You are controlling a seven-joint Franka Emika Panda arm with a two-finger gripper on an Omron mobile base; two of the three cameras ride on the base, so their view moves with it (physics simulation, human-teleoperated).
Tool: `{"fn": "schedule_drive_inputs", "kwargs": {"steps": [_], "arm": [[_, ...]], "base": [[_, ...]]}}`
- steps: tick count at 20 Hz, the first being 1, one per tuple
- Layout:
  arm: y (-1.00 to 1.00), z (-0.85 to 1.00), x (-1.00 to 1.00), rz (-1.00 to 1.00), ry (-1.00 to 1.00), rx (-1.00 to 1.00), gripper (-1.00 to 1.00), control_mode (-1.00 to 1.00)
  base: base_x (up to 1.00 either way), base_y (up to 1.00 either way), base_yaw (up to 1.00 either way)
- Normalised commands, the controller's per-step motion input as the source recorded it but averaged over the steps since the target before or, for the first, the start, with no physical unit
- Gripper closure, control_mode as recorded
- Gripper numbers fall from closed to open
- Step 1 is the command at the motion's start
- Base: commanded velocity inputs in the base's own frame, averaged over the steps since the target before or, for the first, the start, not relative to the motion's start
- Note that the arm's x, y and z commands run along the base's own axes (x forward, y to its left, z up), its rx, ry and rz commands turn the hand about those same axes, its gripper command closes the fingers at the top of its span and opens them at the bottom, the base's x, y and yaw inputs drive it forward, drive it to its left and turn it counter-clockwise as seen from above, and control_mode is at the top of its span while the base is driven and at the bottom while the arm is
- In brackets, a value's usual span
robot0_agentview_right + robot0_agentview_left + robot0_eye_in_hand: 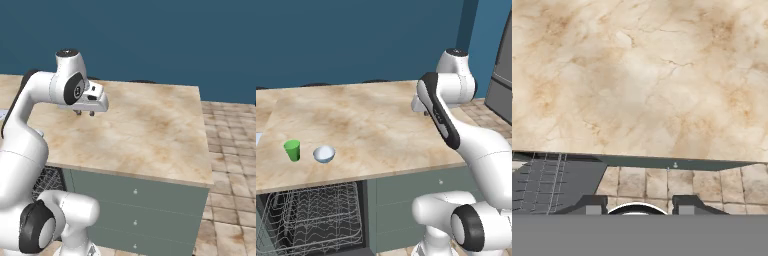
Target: Pick up the cup and bowl from the counter, place them in the dishwasher, and close the dishwasher door.
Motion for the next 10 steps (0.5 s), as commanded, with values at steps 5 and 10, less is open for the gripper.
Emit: {"fn": "schedule_drive_inputs", "kwargs": {"steps": [5,10], "arm": [[0.04,-0.09,0.0,0.0,0.0,0.0,-1.0,-1.0],[0.24,-0.3,0.0,0.0,0.0,0.0,-1.0,-1.0]], "base": [[0.0,0.0,0.0],[0.0,0.0,0.0]]}}
